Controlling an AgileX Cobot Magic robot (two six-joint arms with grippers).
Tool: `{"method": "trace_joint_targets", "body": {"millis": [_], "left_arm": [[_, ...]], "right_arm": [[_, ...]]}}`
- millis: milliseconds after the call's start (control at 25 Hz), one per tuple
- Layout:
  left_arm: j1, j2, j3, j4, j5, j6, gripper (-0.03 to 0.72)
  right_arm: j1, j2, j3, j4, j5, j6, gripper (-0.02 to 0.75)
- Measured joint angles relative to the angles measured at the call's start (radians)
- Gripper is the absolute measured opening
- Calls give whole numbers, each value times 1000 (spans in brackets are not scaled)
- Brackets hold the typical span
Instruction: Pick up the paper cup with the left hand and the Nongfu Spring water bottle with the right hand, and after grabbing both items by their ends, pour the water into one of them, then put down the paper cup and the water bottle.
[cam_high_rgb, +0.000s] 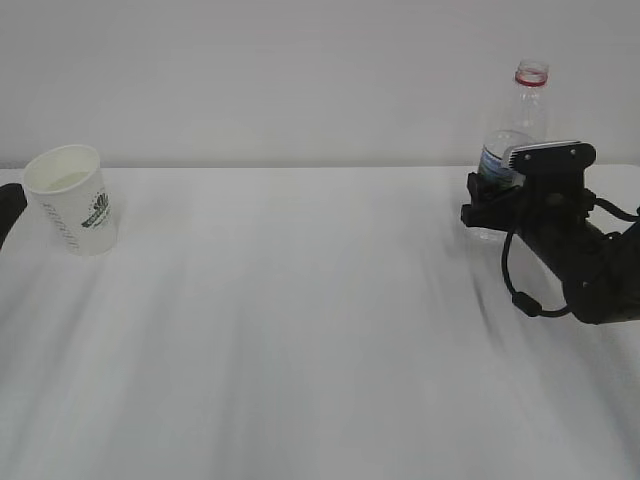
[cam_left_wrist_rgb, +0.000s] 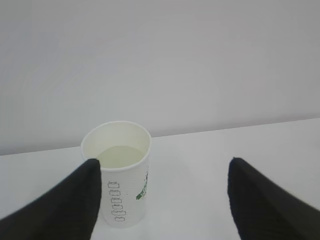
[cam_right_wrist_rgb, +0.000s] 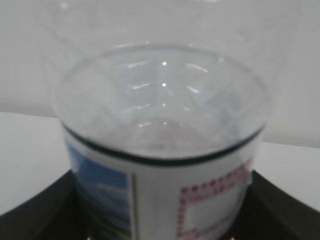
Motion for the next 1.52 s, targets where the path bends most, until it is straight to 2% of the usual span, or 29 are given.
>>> {"method": "trace_joint_targets", "body": {"millis": [200, 680, 1520], "left_arm": [[0, 0, 0, 0, 0, 0, 569], [0, 0, 0, 0, 0, 0, 566], [0, -28, 0, 0, -9, 0, 558]], "right_arm": [[0, 0, 2, 0, -15, 0, 595], [0, -2, 94, -2, -86, 0, 601], [0, -352, 334, -14, -57, 2, 601]]}}
